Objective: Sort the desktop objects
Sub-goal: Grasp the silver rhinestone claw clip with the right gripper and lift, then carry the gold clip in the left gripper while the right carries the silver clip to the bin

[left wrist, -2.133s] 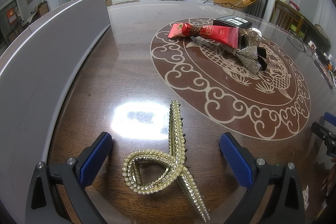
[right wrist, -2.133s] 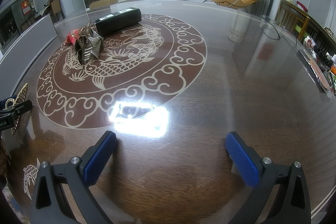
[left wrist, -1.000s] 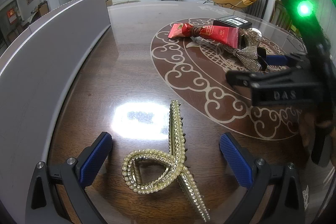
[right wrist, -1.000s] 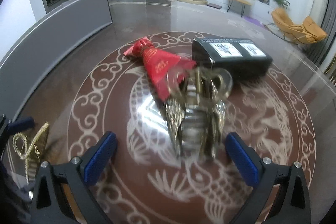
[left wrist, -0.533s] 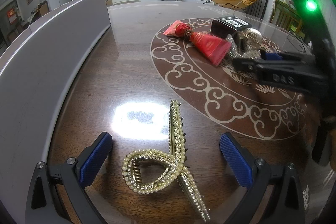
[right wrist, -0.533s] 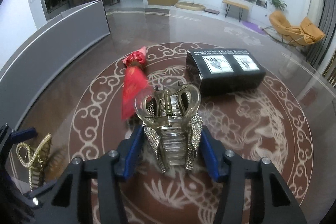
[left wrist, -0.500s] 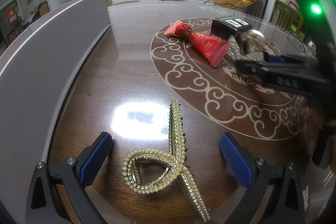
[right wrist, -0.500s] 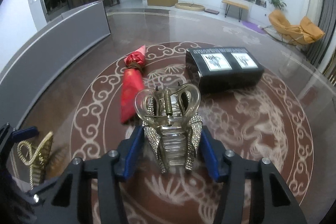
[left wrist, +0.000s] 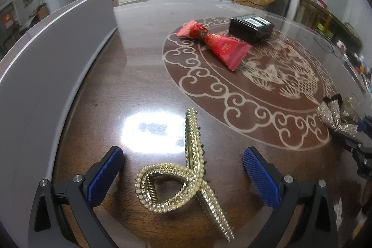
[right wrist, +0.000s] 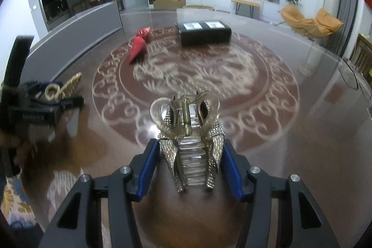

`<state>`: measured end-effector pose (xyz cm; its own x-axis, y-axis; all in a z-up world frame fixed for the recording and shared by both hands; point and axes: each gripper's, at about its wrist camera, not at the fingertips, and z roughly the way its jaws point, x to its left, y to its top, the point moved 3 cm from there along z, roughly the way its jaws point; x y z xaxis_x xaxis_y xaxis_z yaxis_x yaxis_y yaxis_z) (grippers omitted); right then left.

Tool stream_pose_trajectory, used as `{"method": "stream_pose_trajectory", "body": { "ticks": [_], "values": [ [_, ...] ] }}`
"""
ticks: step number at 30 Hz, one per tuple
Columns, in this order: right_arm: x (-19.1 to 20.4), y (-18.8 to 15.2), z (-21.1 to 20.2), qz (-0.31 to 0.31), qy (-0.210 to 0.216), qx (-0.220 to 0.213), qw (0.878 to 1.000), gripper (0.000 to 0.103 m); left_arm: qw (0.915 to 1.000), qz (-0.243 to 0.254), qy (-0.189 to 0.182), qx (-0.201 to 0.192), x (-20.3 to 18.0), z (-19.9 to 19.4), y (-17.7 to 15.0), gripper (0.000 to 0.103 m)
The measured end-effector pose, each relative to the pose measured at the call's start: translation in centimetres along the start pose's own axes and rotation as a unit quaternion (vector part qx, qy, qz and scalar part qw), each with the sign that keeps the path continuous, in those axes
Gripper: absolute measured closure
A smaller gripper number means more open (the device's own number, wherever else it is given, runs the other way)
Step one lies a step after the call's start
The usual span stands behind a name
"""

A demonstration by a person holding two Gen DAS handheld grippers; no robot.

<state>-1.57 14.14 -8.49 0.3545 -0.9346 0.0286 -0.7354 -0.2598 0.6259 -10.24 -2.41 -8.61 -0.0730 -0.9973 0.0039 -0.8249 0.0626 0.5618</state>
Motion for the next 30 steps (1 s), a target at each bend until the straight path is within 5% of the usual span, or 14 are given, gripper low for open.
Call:
{"method": "stream_pose_trajectory", "body": {
  "ticks": [5, 8, 9, 10, 11, 12, 22, 30],
  "values": [
    [-0.7, 0.5, 0.2, -0.013, 0.001, 0.012, 1.000, 0.026, 0.9993, 0.030, -0.019, 0.010, -0.1, -0.6, -0.6, 0.000],
    [-0.4, 0.8, 0.6, -0.019, -0.003, 0.019, 1.000, 0.027, 0.9994, 0.028, -0.019, 0.012, -0.1, -0.4, -0.5, 0.000],
    [-0.2, 0.9, 0.4, -0.021, -0.004, 0.013, 1.000, 0.031, 0.9996, 0.025, -0.015, 0.004, -0.1, -0.4, -0.4, 0.012],
    [-0.1, 0.9, 0.3, -0.020, -0.003, 0.012, 1.000, 0.046, 0.9996, 0.023, -0.014, -0.012, -0.1, -0.7, -0.3, 0.024],
    [-0.2, 0.9, 0.3, -0.015, -0.002, 0.017, 1.000, 0.046, 0.9994, 0.024, -0.015, -0.021, -0.2, -1.1, -0.2, 0.053],
    [-0.2, 0.8, 0.0, -0.009, -0.002, 0.015, 1.000, 0.046, 0.9993, 0.027, -0.016, -0.021, -0.2, -1.2, -0.1, 0.059],
    [0.5, 1.1, -4.0, 0.019, 0.025, -0.010, 0.999, 0.046, 0.9950, -0.028, -0.055, -0.078, 1.6, -6.9, -2.6, 0.061],
    [7.0, 6.5, -6.3, -0.011, 0.074, -0.041, 0.996, 0.046, 0.9799, -0.096, -0.083, -0.154, 7.0, -15.7, -0.6, 0.061]
  ]
}}
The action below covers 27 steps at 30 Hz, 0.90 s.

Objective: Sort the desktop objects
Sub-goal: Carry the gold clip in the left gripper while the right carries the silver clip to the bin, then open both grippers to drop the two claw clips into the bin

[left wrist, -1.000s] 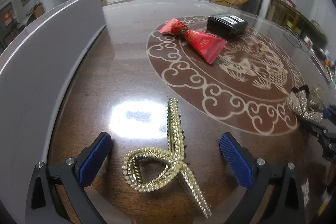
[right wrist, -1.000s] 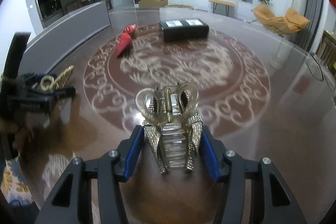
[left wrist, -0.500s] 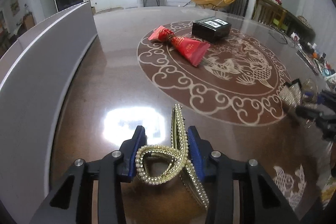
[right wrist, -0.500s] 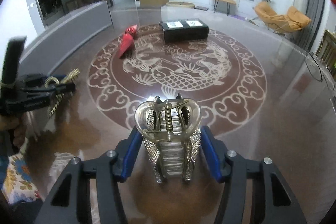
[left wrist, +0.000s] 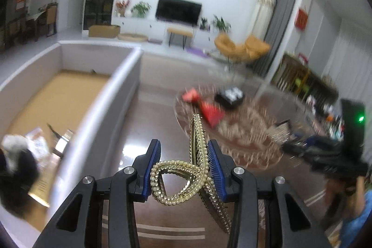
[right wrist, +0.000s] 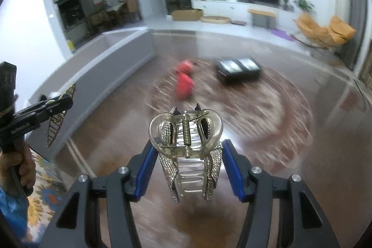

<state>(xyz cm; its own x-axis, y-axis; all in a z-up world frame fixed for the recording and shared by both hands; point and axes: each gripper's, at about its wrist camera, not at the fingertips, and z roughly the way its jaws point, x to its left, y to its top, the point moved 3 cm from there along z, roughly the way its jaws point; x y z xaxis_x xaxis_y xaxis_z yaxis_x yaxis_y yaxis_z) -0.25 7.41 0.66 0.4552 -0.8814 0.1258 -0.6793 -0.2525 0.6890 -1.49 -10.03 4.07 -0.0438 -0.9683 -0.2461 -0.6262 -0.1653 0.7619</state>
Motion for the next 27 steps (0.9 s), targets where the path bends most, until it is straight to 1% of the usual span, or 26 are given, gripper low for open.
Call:
{"method": "stream_pose_trajectory", "body": {
  "ticks": [2, 5, 6, 8, 9, 10, 11, 12, 15, 17, 18, 19, 20, 21, 22, 23, 24, 25, 27],
  "values": [
    [3.4, 2.7, 0.3, -0.016, 0.029, -0.012, 0.999, 0.046, 0.9998, -0.013, 0.004, -0.014, 2.0, -2.1, 1.9, 0.061],
    [8.6, 6.5, 0.9, -0.038, 0.074, -0.028, 0.996, 0.046, 0.9989, -0.036, 0.023, -0.020, 5.9, -4.5, 4.2, 0.061],
    [10.8, 8.0, 1.3, -0.048, 0.090, -0.033, 0.994, 0.046, 0.9982, -0.038, 0.043, -0.019, 7.9, -5.2, 5.0, 0.061],
    [15.2, 10.6, 2.2, -0.068, 0.121, -0.040, 0.989, 0.046, 0.9958, -0.036, 0.083, -0.014, 10.7, -5.9, 5.5, 0.061],
    [17.9, 12.1, 2.9, -0.080, 0.140, -0.040, 0.986, 0.046, 0.9944, -0.040, 0.098, -0.007, 12.0, -6.0, 5.6, 0.061],
    [19.9, 13.0, 3.5, -0.090, 0.151, -0.040, 0.984, 0.046, 0.9922, -0.050, 0.114, 0.004, 14.1, -6.0, 5.6, 0.061],
    [22.0, 13.9, 4.2, -0.103, 0.159, -0.040, 0.981, 0.046, 0.9909, -0.056, 0.122, 0.011, 15.2, -6.0, 5.5, 0.061],
    [24.7, 14.8, 5.2, -0.124, 0.165, -0.038, 0.978, 0.046, 0.9878, -0.066, 0.139, 0.026, 17.0, -5.7, 5.2, 0.061],
    [30.3, 15.8, 8.5, -0.163, 0.175, -0.016, 0.971, 0.046, 0.9809, -0.079, 0.168, 0.057, 20.3, -4.8, 4.2, 0.061],
    [32.6, 15.8, 10.7, -0.174, 0.174, 0.000, 0.969, 0.046, 0.9749, -0.091, 0.185, 0.084, 22.3, -3.8, 3.0, 0.061],
    [33.7, 15.6, 12.3, -0.179, 0.174, 0.015, 0.968, 0.046, 0.9730, -0.095, 0.189, 0.093, 23.0, -3.5, 2.5, 0.061],
    [34.5, 15.3, 13.5, -0.182, 0.172, 0.032, 0.968, 0.046, 0.9683, -0.104, 0.200, 0.108, 23.8, -3.1, 1.8, 0.061],
    [35.3, 14.9, 14.8, -0.190, 0.161, 0.050, 0.967, 0.045, 0.9625, -0.113, 0.216, 0.120, 24.5, -2.7, 1.2, 0.060],
    [35.8, 14.5, 15.6, -0.199, 0.145, 0.058, 0.967, 0.044, 0.9578, -0.118, 0.228, 0.129, 25.0, -2.5, 0.8, 0.048],
    [36.2, 14.3, 16.3, -0.207, 0.130, 0.063, 0.968, 0.034, 0.9533, -0.124, 0.239, 0.136, 25.4, -2.3, 0.4, 0.040],
    [36.6, 13.9, 16.8, -0.213, 0.116, 0.067, 0.968, 0.020, 0.9509, -0.128, 0.246, 0.138, 25.4, -2.2, 0.2, 0.021],
    [36.4, 13.5, 17.0, -0.215, 0.111, 0.067, 0.968, 0.014, 0.9490, -0.133, 0.252, 0.135, 25.5, -2.3, -0.1, 0.015],
    [36.3, 13.4, 16.9, -0.214, 0.108, 0.064, 0.969, 0.011, 0.9500, -0.133, 0.251, 0.130, 25.5, -2.3, -0.1, 0.015],
    [35.7, 13.4, 16.5, -0.209, 0.109, 0.053, 0.970, 0.010, 0.9520, -0.130, 0.247, 0.126, 25.0, -2.3, -0.1, 0.015]
  ]
}}
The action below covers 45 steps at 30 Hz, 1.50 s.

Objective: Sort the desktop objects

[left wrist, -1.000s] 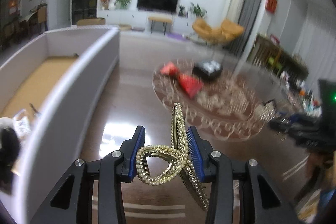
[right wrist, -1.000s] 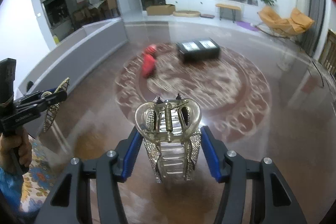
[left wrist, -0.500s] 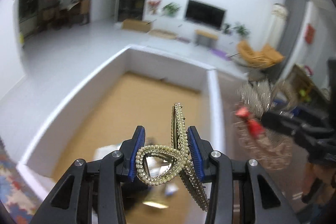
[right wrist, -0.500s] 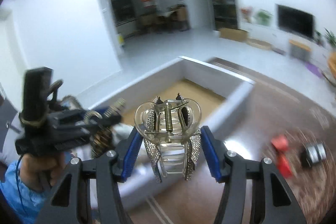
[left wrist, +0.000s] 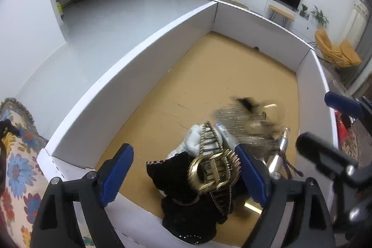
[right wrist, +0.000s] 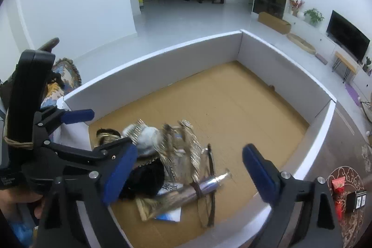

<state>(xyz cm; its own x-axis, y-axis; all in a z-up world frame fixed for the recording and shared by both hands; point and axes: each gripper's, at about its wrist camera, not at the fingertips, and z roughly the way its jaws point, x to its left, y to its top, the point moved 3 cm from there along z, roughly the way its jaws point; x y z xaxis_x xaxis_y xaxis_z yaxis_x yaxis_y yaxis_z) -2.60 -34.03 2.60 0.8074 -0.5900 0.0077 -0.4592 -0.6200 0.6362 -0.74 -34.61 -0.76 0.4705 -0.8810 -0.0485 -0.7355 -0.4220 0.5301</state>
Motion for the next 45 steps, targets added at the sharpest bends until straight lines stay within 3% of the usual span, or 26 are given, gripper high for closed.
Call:
{"method": "stream_pose_trajectory", "body": {
  "ticks": [6, 8, 13, 17, 19, 25, 30, 34, 39, 45],
  "values": [
    [-2.6, -0.7, -5.9, 0.027, -0.008, -0.077, 0.997, 0.009, 0.9988, -0.005, 0.021, -0.043, -0.7, -2.0, -0.4, 0.015],
    [-3.8, -1.4, -8.1, 0.037, -0.022, -0.106, 0.993, 0.004, 0.9973, -0.013, 0.024, -0.068, -1.0, -3.2, -0.4, 0.015],
    [-8.6, -6.4, -13.5, 0.065, -0.080, -0.152, 0.983, 0.000, 0.9926, -0.023, 0.002, -0.119, -2.6, -6.6, -1.1, 0.014],
    [-14.5, -13.6, -16.1, 0.086, -0.157, -0.147, 0.973, 0.000, 0.9874, -0.005, -0.026, -0.156, -5.7, -9.5, -1.5, 0.014],
    [-18.1, -18.7, -17.3, 0.105, -0.202, -0.134, 0.964, 0.000, 0.9832, 0.020, -0.049, -0.174, -8.0, -11.6, -2.6, 0.014],
    [-29.2, -33.3, -19.0, 0.192, -0.294, -0.036, 0.936, 0.000, 0.9650, 0.115, -0.130, -0.196, -18.5, -16.2, -6.4, 0.001],
    [-35.1, -40.4, -19.9, 0.258, -0.320, 0.035, 0.911, 0.000, 0.9542, 0.197, -0.178, -0.139, -27.7, -15.8, -10.2, 0.001],
    [-37.2, -42.6, -20.7, 0.307, -0.304, 0.035, 0.901, 0.000, 0.9486, 0.244, -0.184, -0.082, -33.5, -11.5, -13.7, 0.001],
    [-38.4, -43.2, -20.7, 0.332, -0.288, 0.035, 0.898, 0.000, 0.9488, 0.273, -0.151, -0.050, -37.5, -5.4, -15.6, 0.001],
    [-38.2, -43.5, -20.8, 0.344, -0.278, 0.033, 0.896, 0.000, 0.9600, 0.240, -0.144, -0.014, -39.0, -1.0, -15.4, 0.001]
  ]
}}
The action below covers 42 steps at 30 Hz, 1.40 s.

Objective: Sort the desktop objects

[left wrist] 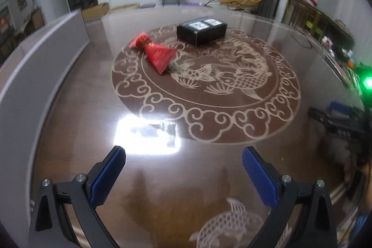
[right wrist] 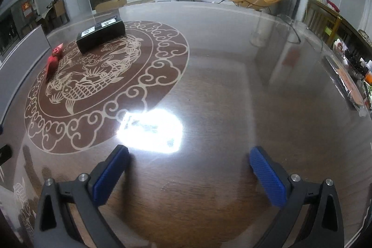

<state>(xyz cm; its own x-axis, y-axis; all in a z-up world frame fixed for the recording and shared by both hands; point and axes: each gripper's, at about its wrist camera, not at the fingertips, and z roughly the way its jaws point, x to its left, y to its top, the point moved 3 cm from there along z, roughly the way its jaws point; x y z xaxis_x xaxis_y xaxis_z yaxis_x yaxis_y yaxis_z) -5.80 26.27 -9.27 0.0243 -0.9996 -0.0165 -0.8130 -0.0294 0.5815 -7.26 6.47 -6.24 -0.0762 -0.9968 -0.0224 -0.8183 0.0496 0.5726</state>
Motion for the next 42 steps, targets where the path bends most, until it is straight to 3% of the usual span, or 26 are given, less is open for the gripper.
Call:
{"method": "stream_pose_trajectory", "body": {
  "ticks": [7, 14, 22, 26, 31, 35, 42],
  "values": [
    [-0.3, 0.0, 0.0, 0.000, 0.000, 0.000, 1.000, 0.000, 0.9993, -0.026, 0.008, 0.027, 1.0, 2.8, 0.0, 0.001],
    [-0.3, 0.0, 0.0, 0.000, 0.000, 0.000, 1.000, 0.000, 0.9991, -0.021, 0.024, 0.027, 1.2, 3.2, 0.4, 0.001],
    [-0.3, 0.0, 0.0, 0.001, 0.000, 0.000, 1.000, 0.000, 0.9922, -0.122, -0.013, 0.025, 5.3, 3.5, 4.0, 0.001],
    [-0.3, 0.0, 0.0, 0.001, 0.000, 0.000, 1.000, 0.000, 0.9931, -0.117, 0.011, -0.004, 6.4, 3.5, 8.3, 0.001],
    [-0.3, 0.0, 0.0, 0.001, 0.000, 0.000, 1.000, 0.000, 0.9911, -0.131, 0.025, 0.005, 7.4, 6.4, 13.4, 0.001],
    [-0.3, 0.0, 0.0, 0.001, 0.000, 0.000, 1.000, 0.000, 0.9897, -0.136, 0.037, 0.024, 7.1, 9.0, 14.5, 0.001],
    [-0.3, 0.0, 0.0, 0.001, 0.000, 0.000, 1.000, 0.000, 0.9879, -0.114, 0.095, 0.045, 6.7, 12.3, 13.9, 0.000]
  ]
}}
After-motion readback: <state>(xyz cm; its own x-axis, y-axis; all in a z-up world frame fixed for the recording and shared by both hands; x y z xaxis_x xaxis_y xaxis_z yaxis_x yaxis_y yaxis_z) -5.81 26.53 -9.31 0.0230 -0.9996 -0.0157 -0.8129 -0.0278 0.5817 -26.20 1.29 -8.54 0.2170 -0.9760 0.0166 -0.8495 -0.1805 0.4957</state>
